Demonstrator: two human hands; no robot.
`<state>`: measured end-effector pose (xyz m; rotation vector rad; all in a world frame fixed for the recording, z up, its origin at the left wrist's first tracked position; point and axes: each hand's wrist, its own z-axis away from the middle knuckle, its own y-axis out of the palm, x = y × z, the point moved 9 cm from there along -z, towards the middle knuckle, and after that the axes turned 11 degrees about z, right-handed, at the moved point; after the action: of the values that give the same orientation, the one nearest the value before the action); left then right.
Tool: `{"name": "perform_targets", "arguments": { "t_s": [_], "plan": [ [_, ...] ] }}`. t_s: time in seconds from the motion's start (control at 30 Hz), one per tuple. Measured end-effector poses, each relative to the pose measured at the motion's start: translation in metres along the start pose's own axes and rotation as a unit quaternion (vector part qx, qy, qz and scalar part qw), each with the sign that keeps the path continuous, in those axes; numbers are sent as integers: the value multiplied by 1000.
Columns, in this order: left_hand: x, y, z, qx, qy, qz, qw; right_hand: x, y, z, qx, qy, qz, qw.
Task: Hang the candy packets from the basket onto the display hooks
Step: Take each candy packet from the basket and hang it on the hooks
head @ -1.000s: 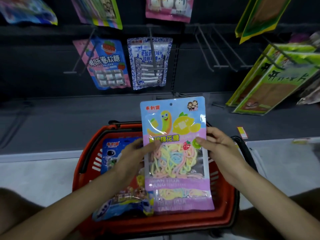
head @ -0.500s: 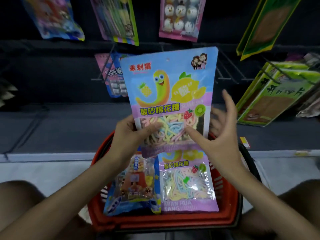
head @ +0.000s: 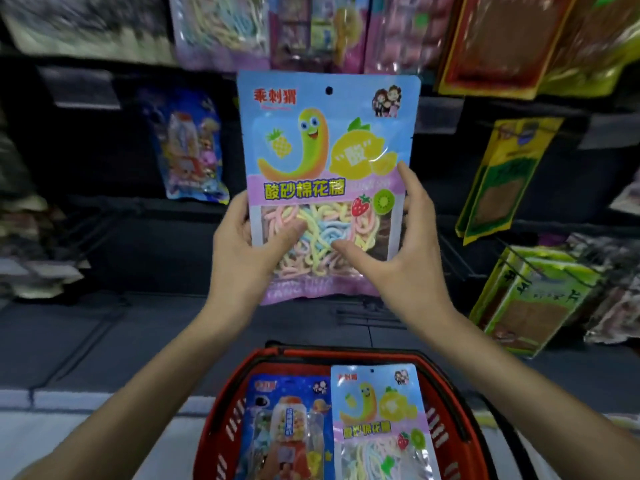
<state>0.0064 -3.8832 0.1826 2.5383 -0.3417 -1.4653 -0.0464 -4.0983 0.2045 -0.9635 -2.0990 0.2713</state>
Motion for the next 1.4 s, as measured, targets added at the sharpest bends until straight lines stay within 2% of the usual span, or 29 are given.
{"name": "perform_targets", "arguments": {
  "t_s": [0.2, 0.43, 0.63, 0.87, 1.13, 1.4],
  "plan": [
    [-68, 0, -52, -14, 105, -28, 994, 51, -4, -63, -57, -24, -11, 998],
    [-127, -8, -107, -23, 164, -83, 983, 101, -1, -134, -40, -57, 8, 998],
    [-148, -25, -160, -41, 148, -110, 982, 140, 9, -186, -29, -69, 32, 997],
    [-187, -42, -190, -82, 169, -127, 974, 170, 34, -231, 4, -70, 25, 997],
    [-201, -76, -203, -111, 180, -117, 970, 206, 55, -252, -19, -122, 33, 992],
    [-208, -84, -221, -95, 168, -144, 970, 215, 62, -261, -38, -106, 48, 993]
  ]
}}
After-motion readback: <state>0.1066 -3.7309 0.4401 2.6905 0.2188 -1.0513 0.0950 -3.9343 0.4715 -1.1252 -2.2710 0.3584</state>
